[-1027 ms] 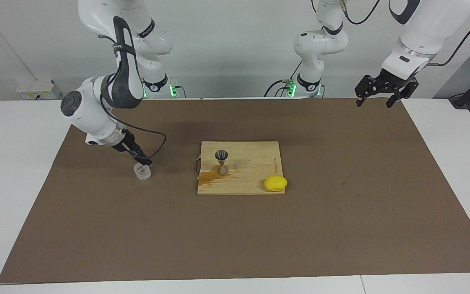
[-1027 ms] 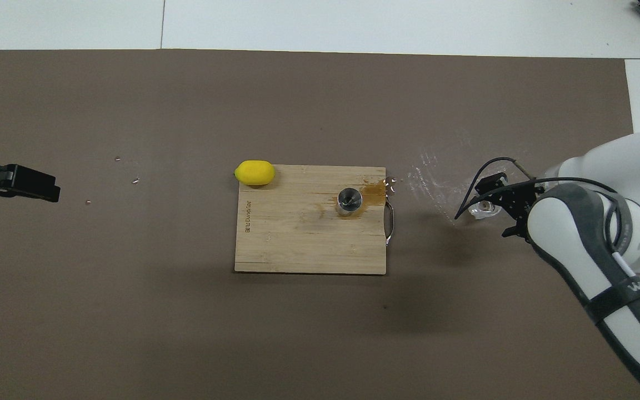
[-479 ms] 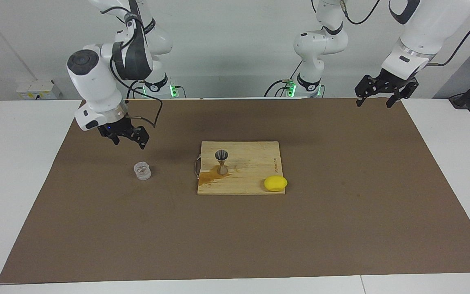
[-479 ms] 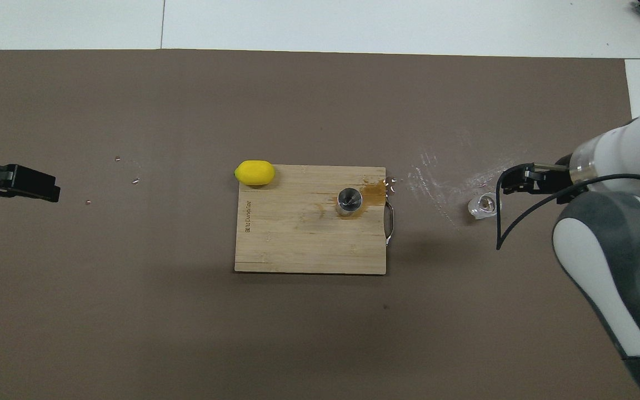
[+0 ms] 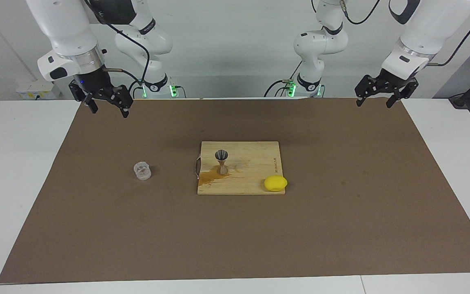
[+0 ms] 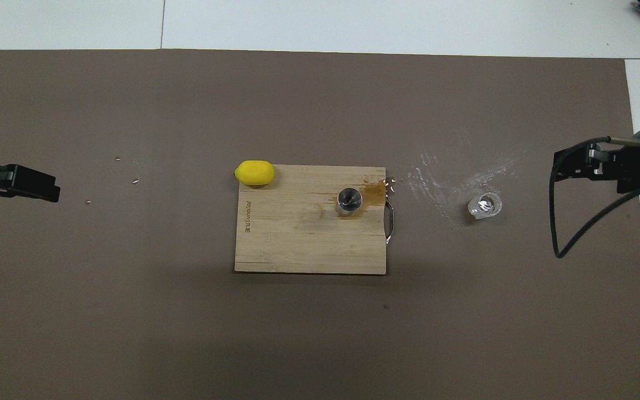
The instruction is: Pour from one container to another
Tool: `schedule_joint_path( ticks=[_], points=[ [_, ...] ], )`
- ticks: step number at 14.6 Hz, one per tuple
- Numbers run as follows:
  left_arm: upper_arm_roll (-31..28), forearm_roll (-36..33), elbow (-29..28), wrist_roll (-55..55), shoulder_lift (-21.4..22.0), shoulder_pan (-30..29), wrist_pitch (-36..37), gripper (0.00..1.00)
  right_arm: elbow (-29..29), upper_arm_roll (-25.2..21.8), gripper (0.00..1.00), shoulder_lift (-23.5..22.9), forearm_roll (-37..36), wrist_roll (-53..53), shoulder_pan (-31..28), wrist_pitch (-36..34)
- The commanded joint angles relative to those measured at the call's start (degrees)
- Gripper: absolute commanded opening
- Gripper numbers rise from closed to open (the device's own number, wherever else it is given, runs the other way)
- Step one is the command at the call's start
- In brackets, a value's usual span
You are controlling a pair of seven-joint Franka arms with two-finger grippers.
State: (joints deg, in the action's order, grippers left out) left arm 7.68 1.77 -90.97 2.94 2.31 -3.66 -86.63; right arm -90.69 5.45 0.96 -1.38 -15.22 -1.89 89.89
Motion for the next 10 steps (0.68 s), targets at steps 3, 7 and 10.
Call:
schedule_joint_path(
  ticks=[3, 7, 10],
  points=[
    [-0.12, -0.01, 0.18, 0.14, 0.07, 0.06, 0.93, 1.00, -0.01, 0.61, 1.00, -1.05, -0.99, 4.57, -0.74, -1.47],
    [-0.21, -0.01, 0.18, 0.14, 0.07, 0.06, 0.93, 1.00, -0.72, 0.61, 1.00, -0.61, -0.47, 5.20, -1.27, -2.17],
    [-0.12, -0.01, 0.18, 0.14, 0.07, 0.06, 0.93, 1.00, -1.42, 0.61, 1.00, -0.35, -0.47, 5.20, -1.01, -2.18]
  ],
)
